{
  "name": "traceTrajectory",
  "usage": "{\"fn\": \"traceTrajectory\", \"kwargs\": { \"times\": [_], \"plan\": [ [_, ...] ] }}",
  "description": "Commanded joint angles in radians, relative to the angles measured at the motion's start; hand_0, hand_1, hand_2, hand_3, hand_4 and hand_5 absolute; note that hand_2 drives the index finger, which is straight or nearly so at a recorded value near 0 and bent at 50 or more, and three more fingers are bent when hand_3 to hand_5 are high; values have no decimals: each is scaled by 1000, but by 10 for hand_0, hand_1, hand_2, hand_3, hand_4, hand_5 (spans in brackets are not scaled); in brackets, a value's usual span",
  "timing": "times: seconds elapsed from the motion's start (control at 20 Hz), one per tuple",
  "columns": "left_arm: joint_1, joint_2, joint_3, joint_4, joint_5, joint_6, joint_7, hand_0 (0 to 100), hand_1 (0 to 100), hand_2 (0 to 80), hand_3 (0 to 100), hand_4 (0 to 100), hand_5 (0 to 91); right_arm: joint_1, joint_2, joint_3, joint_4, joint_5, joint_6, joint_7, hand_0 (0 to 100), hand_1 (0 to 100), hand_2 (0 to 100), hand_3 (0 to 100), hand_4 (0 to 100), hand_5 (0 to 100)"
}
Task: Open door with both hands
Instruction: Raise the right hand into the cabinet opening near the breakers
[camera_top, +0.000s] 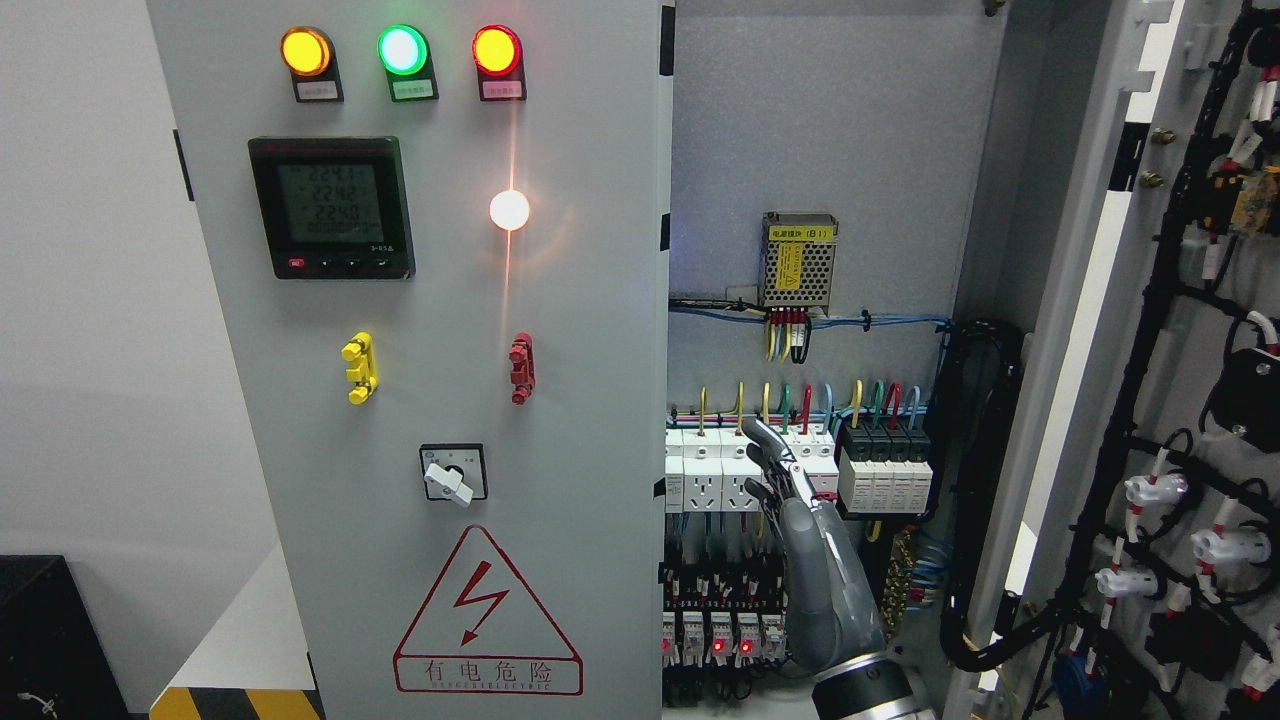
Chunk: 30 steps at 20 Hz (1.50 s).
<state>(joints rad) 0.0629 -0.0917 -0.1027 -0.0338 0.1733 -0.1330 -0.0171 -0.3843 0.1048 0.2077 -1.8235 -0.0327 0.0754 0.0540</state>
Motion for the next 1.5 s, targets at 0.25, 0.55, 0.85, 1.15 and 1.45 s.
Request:
{"fn": "traceTrajectory", "kwargs": {
  "times": [0.25, 0.55, 0.85, 1.15, 1.45],
  "plan": [
    [0, -2, 0, -3, 0, 0, 0, 0, 0, 0, 0, 0, 0, -151, 9, -13, 246, -15, 4, 15, 0, 0, 0, 0, 0, 0],
    [0, -2, 0, -3, 0, 0, 2, 0, 0, 0, 0, 0, 0, -171, 7, -13, 259, -107, 69, 15, 0, 0, 0, 0, 0, 0],
    [0, -2, 0, -3, 0, 0, 0, 0, 0, 0, 0, 0, 0, -191, -27, -14, 259, -128, 75, 15, 0, 0, 0, 0, 0, 0],
    [0, -2, 0, -3, 0, 0, 0, 0, 0, 0, 0, 0, 0, -194, -39, -14, 251, -131, 76, 24, 0, 0, 0, 0, 0, 0],
    [0, -2, 0, -3, 0, 0, 0, 0, 0, 0, 0, 0, 0, -211, -39, -13, 251, -133, 78, 56, 0, 0, 0, 0, 0, 0]
  ]
}}
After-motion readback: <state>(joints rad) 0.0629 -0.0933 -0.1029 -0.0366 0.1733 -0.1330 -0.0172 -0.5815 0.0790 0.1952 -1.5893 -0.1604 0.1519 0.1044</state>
